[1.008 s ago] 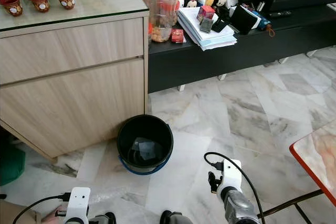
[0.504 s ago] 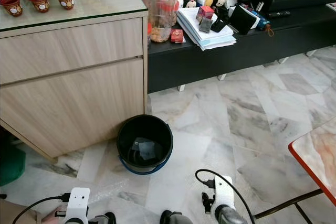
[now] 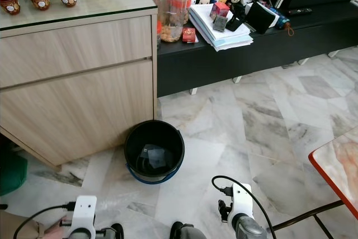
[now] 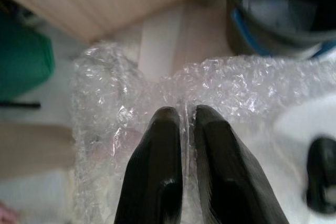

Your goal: Picking trash to rubbish bin

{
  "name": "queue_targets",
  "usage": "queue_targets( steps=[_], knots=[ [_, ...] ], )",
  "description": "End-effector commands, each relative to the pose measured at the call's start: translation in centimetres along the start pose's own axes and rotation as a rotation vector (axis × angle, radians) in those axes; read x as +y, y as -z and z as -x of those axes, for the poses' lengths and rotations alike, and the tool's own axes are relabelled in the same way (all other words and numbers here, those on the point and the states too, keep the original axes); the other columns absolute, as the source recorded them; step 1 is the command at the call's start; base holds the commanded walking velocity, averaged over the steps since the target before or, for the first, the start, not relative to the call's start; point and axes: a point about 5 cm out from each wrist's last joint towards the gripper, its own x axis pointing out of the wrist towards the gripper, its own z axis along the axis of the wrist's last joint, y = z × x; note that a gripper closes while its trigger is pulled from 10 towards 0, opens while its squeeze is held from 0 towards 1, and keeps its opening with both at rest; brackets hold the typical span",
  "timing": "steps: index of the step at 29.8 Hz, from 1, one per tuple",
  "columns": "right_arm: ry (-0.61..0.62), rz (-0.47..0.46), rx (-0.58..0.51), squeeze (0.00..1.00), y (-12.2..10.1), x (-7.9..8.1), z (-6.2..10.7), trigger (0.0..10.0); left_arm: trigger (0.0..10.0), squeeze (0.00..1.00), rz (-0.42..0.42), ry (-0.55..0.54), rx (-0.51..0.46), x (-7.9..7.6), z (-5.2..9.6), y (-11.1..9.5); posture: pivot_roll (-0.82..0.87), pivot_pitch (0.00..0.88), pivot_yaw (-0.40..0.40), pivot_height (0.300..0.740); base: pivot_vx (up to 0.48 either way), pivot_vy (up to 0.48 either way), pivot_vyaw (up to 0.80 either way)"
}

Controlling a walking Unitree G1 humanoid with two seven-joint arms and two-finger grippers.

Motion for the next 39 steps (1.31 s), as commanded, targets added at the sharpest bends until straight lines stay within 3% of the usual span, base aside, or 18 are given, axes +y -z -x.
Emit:
queue_targets(
  steps=[1,12,32,39],
  knots=[
    [0.025,-0.022,0.004,0.0,0.4,-0.7,0.2,10.0,10.0,0.0,-0.022,0.005,-0.061,-0.2,-0.1,-0.8,0.08,0.229,-0.128,0.74,0.0,0.0,0.0],
    [0.024,-0.022,-0.007,0.0,0.0,-0.7,0.1,10.0,10.0,0.0,-0.038,-0.005,-0.132,-0.2,-0.6,-2.5,0.08,0.214,-0.122,0.74,0.229,0.0,0.0],
    [0.011,-0.036,-0.035,0.0,-0.5,-0.2,0.0,10.0,10.0,0.0,-0.062,-0.008,-0.135,-0.3,-0.5,-2.3,0.09,0.234,-0.122,0.74,0.317,0.0,-0.11],
    [0.006,-0.041,-0.042,0.0,-0.5,-0.1,0.0,10.0,10.0,0.0,-0.066,-0.004,-0.136,-0.5,-0.5,-2.3,0.09,0.236,-0.122,0.74,0.315,0.0,-0.72]
  ],
)
